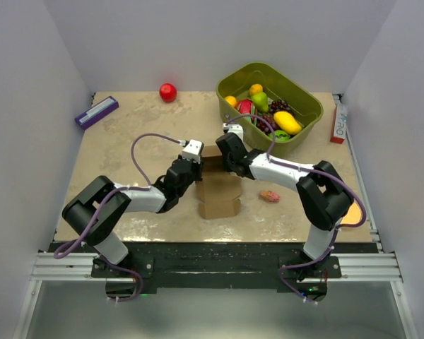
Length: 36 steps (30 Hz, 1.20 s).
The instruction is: Fold the paper box
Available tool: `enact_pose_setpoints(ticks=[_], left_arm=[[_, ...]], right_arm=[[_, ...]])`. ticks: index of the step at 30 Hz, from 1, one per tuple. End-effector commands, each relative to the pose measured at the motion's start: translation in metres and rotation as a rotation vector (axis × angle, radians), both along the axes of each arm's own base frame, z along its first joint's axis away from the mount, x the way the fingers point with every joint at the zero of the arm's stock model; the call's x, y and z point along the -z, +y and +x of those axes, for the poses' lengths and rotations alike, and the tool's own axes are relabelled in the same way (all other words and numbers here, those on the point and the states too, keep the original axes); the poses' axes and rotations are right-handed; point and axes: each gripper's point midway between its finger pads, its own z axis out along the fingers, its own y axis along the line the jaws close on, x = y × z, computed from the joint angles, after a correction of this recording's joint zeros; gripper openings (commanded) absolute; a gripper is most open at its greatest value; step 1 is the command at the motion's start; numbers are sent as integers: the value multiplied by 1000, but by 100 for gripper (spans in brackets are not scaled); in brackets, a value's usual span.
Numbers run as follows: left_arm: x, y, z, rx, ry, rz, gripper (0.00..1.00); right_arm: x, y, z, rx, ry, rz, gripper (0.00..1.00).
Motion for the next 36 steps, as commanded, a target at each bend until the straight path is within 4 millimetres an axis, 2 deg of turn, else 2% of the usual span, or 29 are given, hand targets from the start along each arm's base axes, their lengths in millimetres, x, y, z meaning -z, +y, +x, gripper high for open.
enact_pose_setpoints(ticks=[1, 5, 14, 20, 29, 33, 34, 35, 36], left_arm=[[-16, 1, 10, -106, -46, 1, 15], [-18, 0, 9, -126, -48, 9, 9], [-24, 7, 11, -175, -50, 17, 6], [-25, 7, 11, -174, -46, 11, 6], [-25, 11, 10, -198, -31, 16, 6], [-27, 8, 12, -189, -31, 13, 6], [-27, 7, 12, -183, -28, 14, 8], [-25, 1, 13, -169, -9, 18, 8], [-23, -2, 14, -162, 0, 23, 9]], right_arm=[[-14, 4, 13, 103, -42, 17, 0], [-17, -4, 15, 159, -57, -47, 0], [-8, -38, 14, 267, -68, -218, 0], [-7, -44, 13, 303, -77, -240, 0], [1, -68, 17, 369, -55, -252, 0], [0, -64, 15, 347, -55, -214, 0], [-9, -56, 20, 329, -81, -155, 0], [-4, -47, 14, 285, -55, -110, 0], [-7, -40, 14, 266, -58, -67, 3]])
